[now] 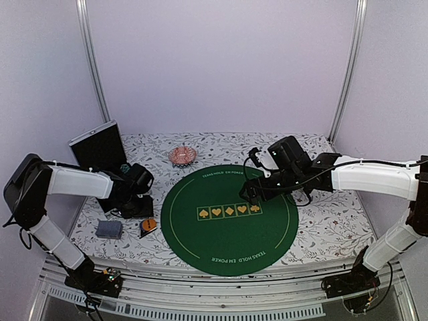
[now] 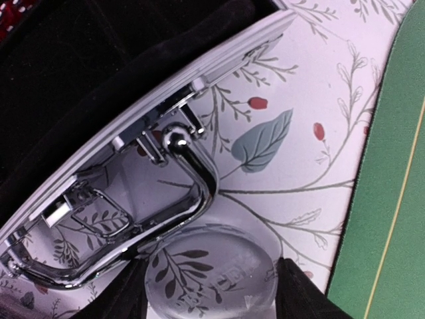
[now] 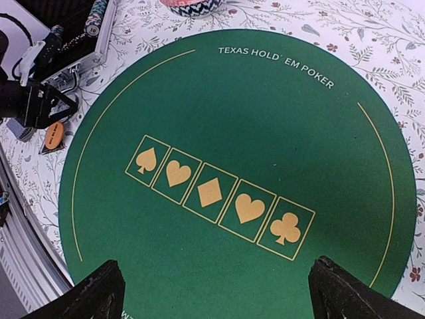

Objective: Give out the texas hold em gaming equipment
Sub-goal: Pick up the dealer button from the center of the board, then pass from the left arm to the right

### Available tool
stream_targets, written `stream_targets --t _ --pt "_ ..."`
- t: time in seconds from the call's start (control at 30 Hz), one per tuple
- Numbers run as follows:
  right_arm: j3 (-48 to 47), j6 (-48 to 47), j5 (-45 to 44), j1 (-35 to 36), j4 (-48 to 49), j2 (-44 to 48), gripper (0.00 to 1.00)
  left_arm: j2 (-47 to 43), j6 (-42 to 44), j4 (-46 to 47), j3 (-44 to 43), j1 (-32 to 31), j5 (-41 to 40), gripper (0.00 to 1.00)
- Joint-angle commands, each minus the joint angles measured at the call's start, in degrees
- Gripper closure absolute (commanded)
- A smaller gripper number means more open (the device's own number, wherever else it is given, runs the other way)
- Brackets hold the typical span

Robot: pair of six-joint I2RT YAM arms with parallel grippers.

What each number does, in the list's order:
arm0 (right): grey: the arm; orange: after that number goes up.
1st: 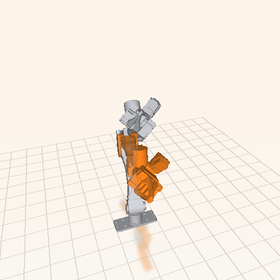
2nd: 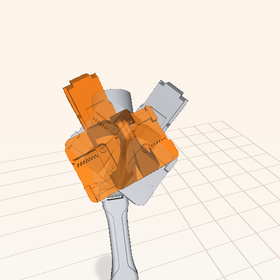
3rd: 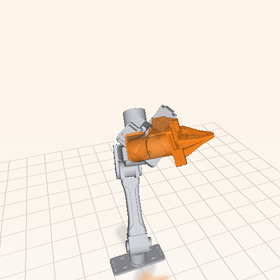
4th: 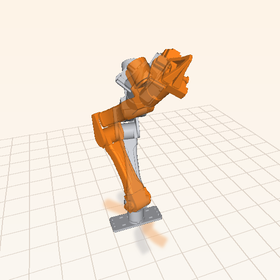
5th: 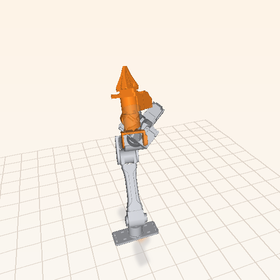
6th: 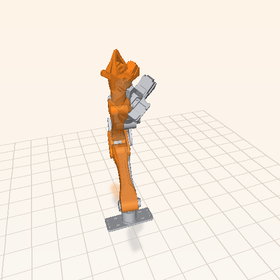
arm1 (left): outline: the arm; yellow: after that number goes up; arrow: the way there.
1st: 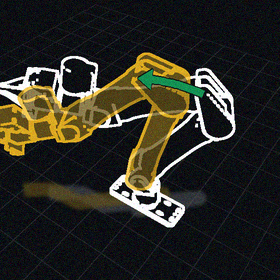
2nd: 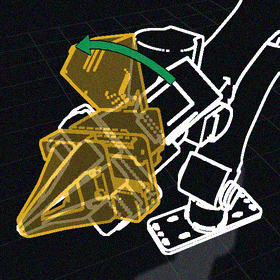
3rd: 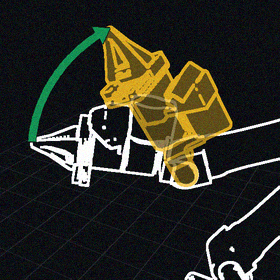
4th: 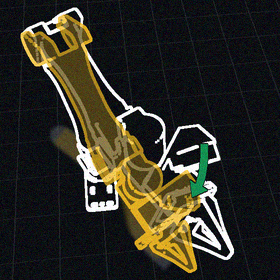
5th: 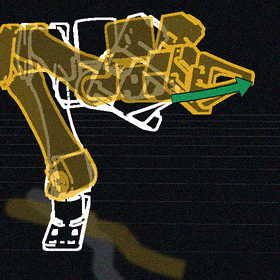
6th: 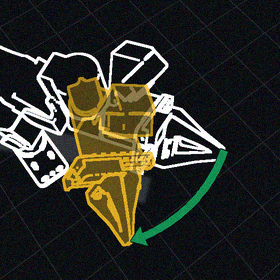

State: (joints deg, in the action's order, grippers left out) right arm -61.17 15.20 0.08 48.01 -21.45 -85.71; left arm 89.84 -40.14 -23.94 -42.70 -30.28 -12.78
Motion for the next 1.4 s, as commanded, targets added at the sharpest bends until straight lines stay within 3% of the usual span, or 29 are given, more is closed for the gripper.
stream_targets --t 0.0,0.27,0.4,0.8,1.0,1.1,1.37 --pt "-1.22 0.17 -0.06 0.51 -0.03 1.15 0.01 -0.55 0.82 -4.06 1.03 -0.57 1.29 0.66" --pt "-0.66 1.18 1.30 0.46 2.61 4.30 0.01 -6.93 6.00 -8.05 -4.69 -0.99 -2.15 0.69" --pt "0.15 2.52 2.34 0.29 4.78 7.01 0.01 -9.85 10.35 -7.87 -8.08 -2.15 0.26 0.70" --pt "1.38 6.36 8.16 -1.92 6.95 10.74 0.01 -9.96 22.61 -7.42 -19.60 -12.63 9.15 0.73" --pt "4.21 10.20 14.61 -2.91 10.92 10.81 0.00 -6.16 27.89 -7.19 -24.42 -22.81 9.48 0.73" --pt "5.52 12.33 18.98 -2.90 15.01 9.30 0.05 -4.33 31.04 -6.35 -25.84 -27.43 10.41 0.73" --pt "6.11 19.12 35.57 -1.12 28.02 -1.06 0.34 -1.73 34.06 -3.57 -26.72 -33.00 9.41 0.73"
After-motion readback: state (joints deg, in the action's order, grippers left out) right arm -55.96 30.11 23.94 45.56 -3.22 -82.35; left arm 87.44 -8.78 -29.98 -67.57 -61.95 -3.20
